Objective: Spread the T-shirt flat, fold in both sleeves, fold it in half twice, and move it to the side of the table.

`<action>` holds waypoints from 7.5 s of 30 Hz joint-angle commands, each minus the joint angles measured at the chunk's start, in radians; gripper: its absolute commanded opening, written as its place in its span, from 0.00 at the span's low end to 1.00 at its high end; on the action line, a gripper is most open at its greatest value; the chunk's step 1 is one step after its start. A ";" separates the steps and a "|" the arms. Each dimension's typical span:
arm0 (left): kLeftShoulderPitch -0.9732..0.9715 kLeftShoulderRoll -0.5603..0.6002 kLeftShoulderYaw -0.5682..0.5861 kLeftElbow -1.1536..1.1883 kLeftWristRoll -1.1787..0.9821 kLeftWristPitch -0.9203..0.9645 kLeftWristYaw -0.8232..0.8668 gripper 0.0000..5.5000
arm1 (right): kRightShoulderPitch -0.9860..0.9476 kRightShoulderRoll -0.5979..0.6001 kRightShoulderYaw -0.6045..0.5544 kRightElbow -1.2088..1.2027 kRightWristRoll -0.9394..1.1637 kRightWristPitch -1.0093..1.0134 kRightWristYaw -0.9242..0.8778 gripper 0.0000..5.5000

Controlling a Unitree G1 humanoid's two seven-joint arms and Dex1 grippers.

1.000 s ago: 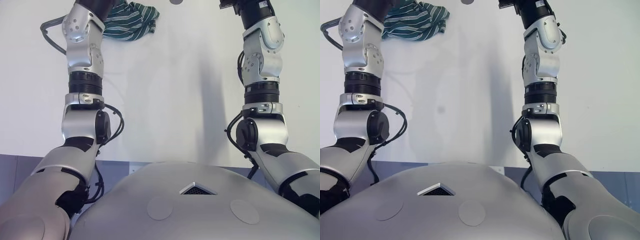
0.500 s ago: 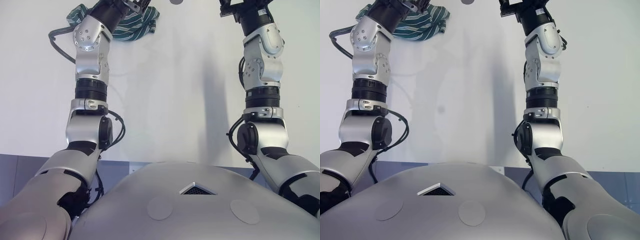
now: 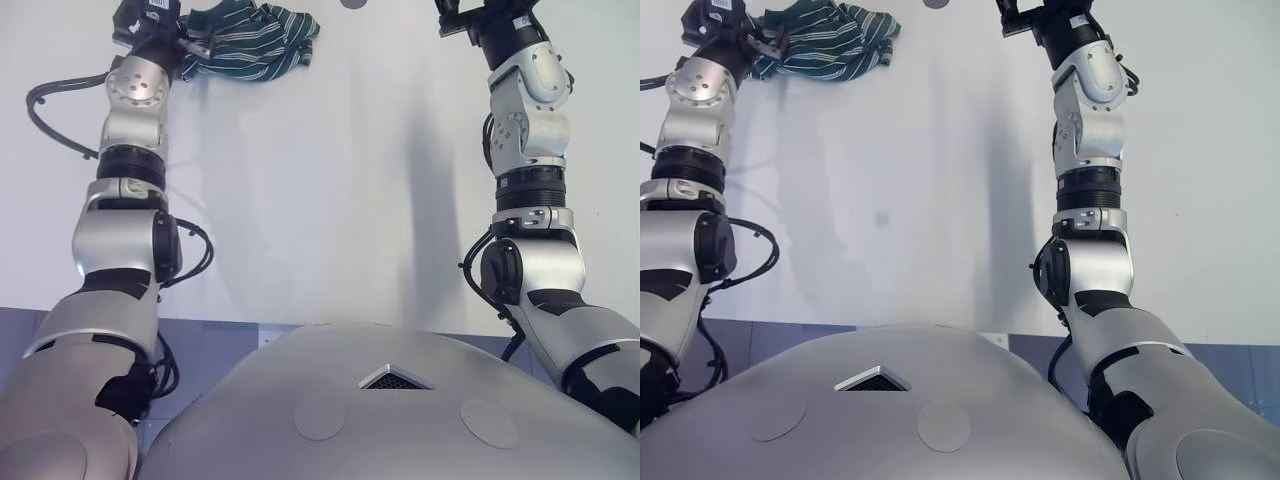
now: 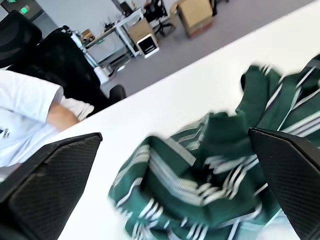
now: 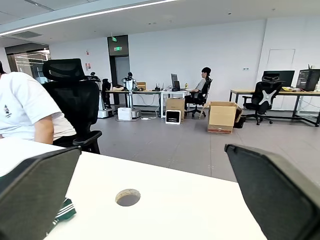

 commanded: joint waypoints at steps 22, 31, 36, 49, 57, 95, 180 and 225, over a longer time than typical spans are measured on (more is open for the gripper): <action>0.429 0.120 -0.399 -0.662 0.147 -0.137 -0.524 0.98 | 0.092 -0.336 0.261 0.100 -0.334 -0.075 0.297 0.98; 0.291 0.090 -0.286 -0.448 0.122 -0.140 -0.340 0.98 | 0.329 -0.390 0.514 -0.238 -0.331 -0.153 0.519 0.98; 0.252 0.086 -0.225 -0.401 0.079 -0.138 -0.328 0.98 | 0.297 -0.422 0.270 -0.651 0.201 0.182 0.588 0.98; 0.189 0.030 0.044 -0.600 -0.324 0.116 -0.489 0.98 | 0.453 -0.472 0.516 -0.469 -0.104 -0.011 0.638 0.98; 0.337 0.057 -0.031 -0.998 -0.478 0.195 -0.765 0.98 | 0.221 -0.328 0.223 -0.605 0.307 0.253 0.394 0.98; 0.219 0.366 -0.713 -0.161 0.544 -0.204 -0.347 0.98 | 0.231 -0.438 0.349 0.089 -0.340 -0.048 0.270 0.98; 0.498 0.306 -0.232 -0.785 0.214 -0.254 -0.408 0.34 | 0.021 -0.010 0.552 0.175 -0.598 -0.212 -0.004 0.00; -0.702 0.260 -0.044 0.163 0.074 -0.313 -0.292 0.00 | -0.965 -0.335 0.219 0.738 -0.463 -0.256 0.141 0.00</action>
